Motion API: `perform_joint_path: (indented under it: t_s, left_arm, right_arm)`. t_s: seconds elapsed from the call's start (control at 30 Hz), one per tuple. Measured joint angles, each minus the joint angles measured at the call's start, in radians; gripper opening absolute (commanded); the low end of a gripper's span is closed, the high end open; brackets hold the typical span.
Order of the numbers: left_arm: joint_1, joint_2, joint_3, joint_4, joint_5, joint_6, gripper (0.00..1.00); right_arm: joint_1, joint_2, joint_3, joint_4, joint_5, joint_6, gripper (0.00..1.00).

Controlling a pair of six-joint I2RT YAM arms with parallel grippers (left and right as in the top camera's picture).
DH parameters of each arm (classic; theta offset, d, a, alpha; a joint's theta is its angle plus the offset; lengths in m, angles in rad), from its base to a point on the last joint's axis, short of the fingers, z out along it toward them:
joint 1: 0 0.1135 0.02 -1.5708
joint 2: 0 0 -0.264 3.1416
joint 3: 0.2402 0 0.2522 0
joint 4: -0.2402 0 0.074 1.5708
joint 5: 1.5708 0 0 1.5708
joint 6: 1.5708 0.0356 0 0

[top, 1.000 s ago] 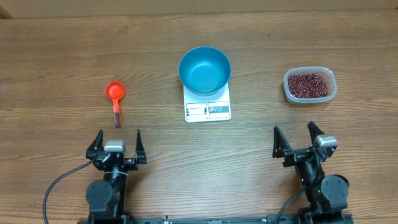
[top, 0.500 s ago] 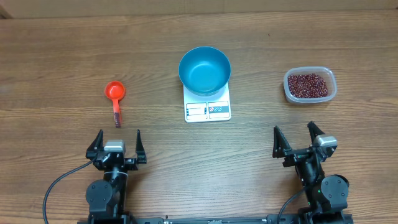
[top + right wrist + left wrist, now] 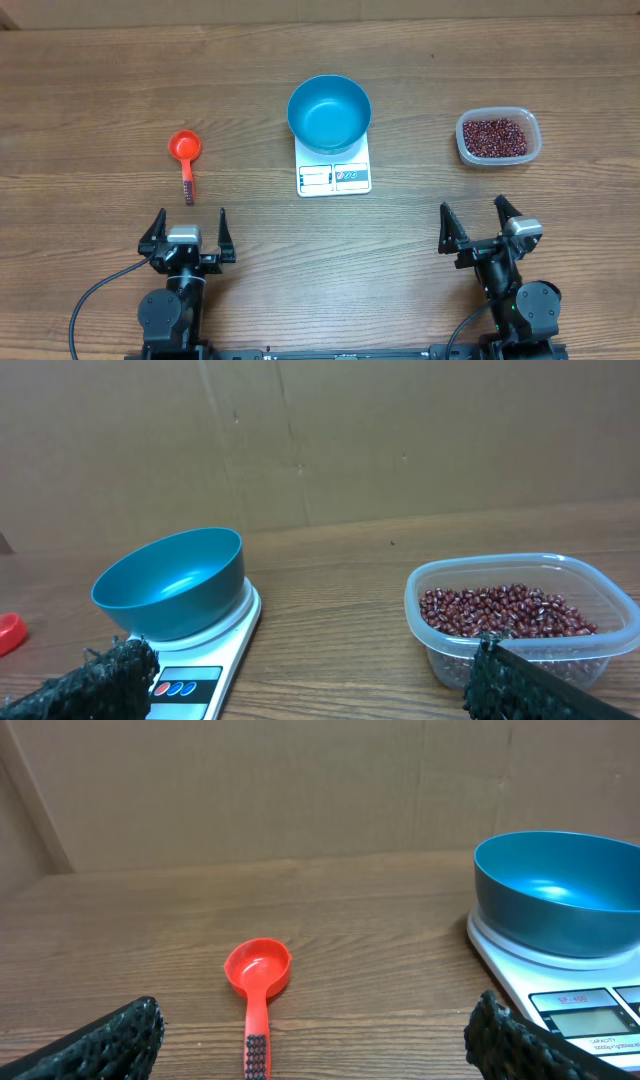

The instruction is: Scoop item into bowl and weigh 150g on scale

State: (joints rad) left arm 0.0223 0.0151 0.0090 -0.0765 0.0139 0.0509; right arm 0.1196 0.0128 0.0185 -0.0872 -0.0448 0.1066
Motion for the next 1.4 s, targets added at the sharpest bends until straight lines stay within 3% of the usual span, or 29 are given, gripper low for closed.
perform_joint_path:
  t_s: [1.4]
  left_arm:
    - [0.000, 0.000, 0.000, 0.000, 0.024, -0.010, 1.00]
  right_arm:
    - [0.000, 0.000, 0.000, 0.000, 0.000, 0.000, 1.00]
